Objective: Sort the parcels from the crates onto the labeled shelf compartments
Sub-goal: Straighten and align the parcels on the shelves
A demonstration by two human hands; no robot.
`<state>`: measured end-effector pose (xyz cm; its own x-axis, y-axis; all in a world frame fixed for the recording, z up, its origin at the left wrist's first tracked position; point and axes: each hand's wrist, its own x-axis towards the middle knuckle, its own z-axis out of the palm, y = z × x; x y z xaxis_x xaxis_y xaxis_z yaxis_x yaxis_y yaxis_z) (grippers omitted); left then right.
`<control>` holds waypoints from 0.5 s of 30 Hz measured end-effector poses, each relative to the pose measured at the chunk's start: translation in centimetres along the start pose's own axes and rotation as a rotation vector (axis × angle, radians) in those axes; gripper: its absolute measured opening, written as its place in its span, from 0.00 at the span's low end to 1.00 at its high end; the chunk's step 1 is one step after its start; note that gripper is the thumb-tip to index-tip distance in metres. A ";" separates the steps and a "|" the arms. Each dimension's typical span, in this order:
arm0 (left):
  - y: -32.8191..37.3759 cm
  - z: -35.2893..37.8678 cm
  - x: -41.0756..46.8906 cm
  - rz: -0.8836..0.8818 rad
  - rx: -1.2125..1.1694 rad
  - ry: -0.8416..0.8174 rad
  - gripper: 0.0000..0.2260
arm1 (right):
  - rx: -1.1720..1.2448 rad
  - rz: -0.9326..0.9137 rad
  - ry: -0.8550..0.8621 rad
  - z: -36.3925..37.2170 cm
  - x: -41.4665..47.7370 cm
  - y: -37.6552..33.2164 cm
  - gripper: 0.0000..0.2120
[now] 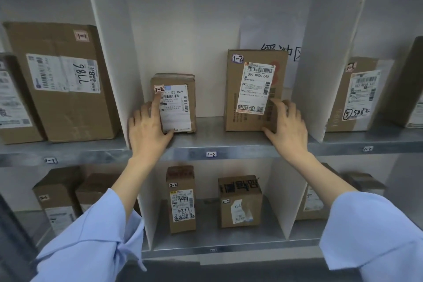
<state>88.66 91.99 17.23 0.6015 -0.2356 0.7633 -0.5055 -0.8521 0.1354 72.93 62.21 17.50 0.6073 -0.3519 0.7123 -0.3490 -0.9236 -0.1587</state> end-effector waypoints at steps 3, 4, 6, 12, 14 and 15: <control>0.1 -0.4 -0.7 0.002 -0.026 0.031 0.42 | -0.002 -0.025 0.008 -0.7 -0.7 0.2 0.38; 0.2 -0.7 -1.0 0.001 -0.033 0.040 0.41 | 0.001 -0.035 0.013 -1.0 -1.0 0.2 0.37; 0.5 -1.5 -1.9 0.003 -0.032 0.055 0.39 | 0.010 -0.054 0.026 -1.5 -1.6 0.1 0.36; 0.8 -5.3 -6.0 0.024 0.020 0.066 0.33 | 0.027 -0.110 0.004 -2.6 -5.0 -2.0 0.37; 0.4 -6.8 -7.7 0.016 0.063 0.055 0.30 | 0.044 -0.129 -0.028 -2.9 -6.4 -3.2 0.38; 0.0 -7.6 -8.6 0.005 0.082 0.046 0.30 | 0.057 -0.137 -0.046 -2.9 -7.2 -3.9 0.37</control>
<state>78.78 97.52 15.49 0.5691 -0.2201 0.7923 -0.4551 -0.8868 0.0806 67.82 68.75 15.00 0.6790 -0.2274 0.6980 -0.2202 -0.9701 -0.1018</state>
